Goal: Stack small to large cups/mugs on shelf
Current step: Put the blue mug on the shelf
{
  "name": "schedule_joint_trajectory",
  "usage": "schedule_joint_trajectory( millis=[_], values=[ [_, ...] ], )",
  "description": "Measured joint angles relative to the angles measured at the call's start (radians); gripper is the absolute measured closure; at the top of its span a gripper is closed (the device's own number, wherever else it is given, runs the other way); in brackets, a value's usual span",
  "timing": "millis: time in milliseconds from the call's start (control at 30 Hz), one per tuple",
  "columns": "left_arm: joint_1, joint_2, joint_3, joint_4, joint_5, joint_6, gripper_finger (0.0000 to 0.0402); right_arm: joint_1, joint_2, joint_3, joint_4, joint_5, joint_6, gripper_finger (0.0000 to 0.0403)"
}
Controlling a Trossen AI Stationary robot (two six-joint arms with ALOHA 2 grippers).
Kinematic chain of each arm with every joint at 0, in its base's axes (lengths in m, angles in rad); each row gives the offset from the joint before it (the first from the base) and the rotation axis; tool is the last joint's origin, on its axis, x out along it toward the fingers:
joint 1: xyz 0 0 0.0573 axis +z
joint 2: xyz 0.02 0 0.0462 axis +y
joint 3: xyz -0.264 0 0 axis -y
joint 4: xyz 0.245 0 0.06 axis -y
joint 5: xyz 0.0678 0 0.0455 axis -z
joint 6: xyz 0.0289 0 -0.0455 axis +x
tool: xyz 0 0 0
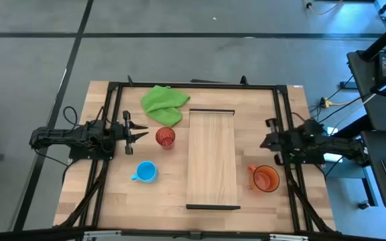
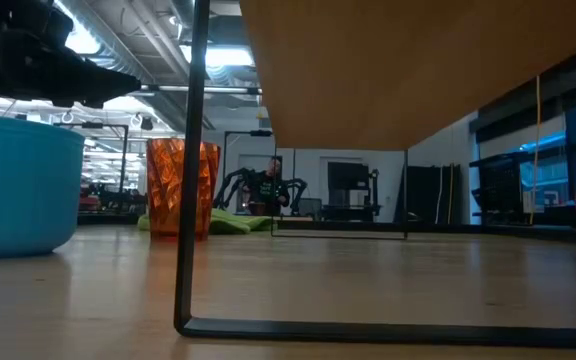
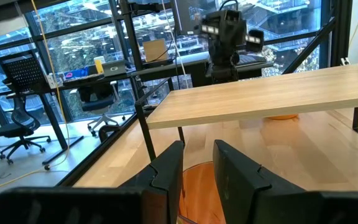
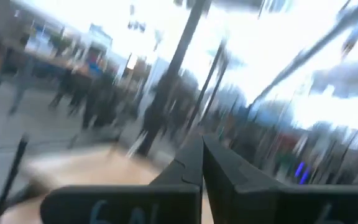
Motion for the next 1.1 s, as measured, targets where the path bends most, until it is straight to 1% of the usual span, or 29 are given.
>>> schedule_joint_trajectory(
  millis=[67, 167, 633, 700, 733, 833, 933, 1100],
  values=[
    [0.000, 0.000, 0.000, 0.000, 0.000, 0.000, 0.0318, 0.000, 0.000, 0.000, 0.091, 0.030, 0.031, 0.0393],
    [0.000, 0.000, 0.000, 0.000, 0.000, 0.000, 0.0318, 0.000, 0.000, 0.000, 0.146, 0.064, 0.084, 0.0393],
    [0.000, 0.000, 0.000, 0.001, 0.000, 0.000, 0.0318, 0.000, 0.000, 0.000, 0.144, 0.068, 0.103, 0.0393],
    [0.000, 0.000, 0.000, 0.040, 0.000, 0.001, 0.0318, 0.000, 0.000, 0.000, 0.144, 0.068, 0.102, 0.0393],
    [0.000, 0.001, 0.000, 0.089, 0.001, -0.028, 0.0318, 0.000, 0.000, 0.000, 0.144, 0.068, 0.102, 0.0393],
    [0.000, 0.004, 0.000, 0.248, 0.020, -0.212, 0.0318, 0.000, 0.000, 0.000, 0.144, 0.068, 0.102, 0.0393],
    [0.000, 0.003, 0.000, 0.414, 0.021, -0.340, 0.0318, 0.000, 0.000, 0.000, 0.144, 0.068, 0.103, 0.0393],
    [0.000, 0.004, 0.000, 0.616, -0.026, -0.535, 0.0318, 0.000, 0.000, 0.000, 0.139, 0.068, 0.102, 0.0393]
  ],
)
